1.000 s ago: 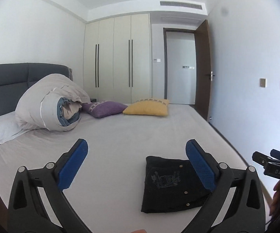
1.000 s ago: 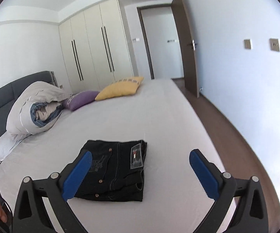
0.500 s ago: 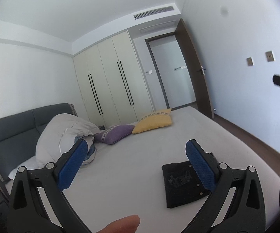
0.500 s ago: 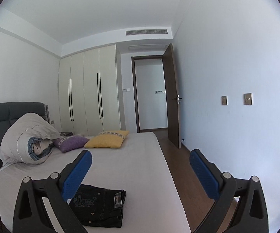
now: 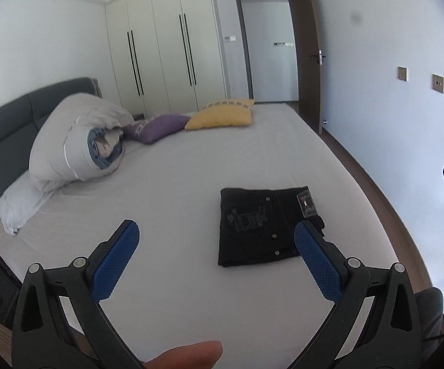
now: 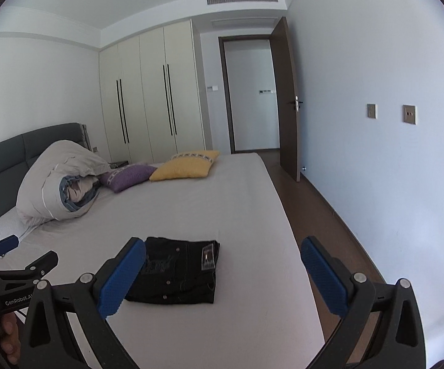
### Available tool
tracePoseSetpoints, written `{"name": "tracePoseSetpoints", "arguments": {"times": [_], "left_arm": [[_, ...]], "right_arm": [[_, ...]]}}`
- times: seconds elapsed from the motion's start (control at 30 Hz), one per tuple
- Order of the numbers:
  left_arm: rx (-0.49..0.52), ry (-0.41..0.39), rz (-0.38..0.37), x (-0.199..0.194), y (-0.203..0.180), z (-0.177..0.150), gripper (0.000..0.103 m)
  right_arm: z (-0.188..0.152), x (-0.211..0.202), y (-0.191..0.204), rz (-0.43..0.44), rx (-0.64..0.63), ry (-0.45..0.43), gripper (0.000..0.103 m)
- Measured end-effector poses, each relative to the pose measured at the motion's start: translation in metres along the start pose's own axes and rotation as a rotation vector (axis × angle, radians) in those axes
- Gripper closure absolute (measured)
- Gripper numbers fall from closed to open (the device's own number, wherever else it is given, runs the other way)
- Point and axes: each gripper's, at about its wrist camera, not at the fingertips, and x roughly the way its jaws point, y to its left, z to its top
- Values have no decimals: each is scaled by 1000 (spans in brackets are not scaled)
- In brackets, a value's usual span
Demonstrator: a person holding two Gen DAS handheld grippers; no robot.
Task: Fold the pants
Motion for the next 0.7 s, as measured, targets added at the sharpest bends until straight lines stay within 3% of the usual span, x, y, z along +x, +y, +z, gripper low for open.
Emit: {"name": "tracePoseSetpoints", "arguments": {"times": [0.13, 0.33, 0.7], "left_arm": [[7, 95, 5, 29, -5, -18, 0], [-28, 171, -24, 54, 1, -30, 0], [-68, 245, -36, 81, 12, -43, 0]], "right_arm": [[-14, 19, 1, -36, 3, 86, 0], [-18, 33, 3, -47, 2, 155, 0], [-32, 58, 21, -67, -48, 272, 0]]}}
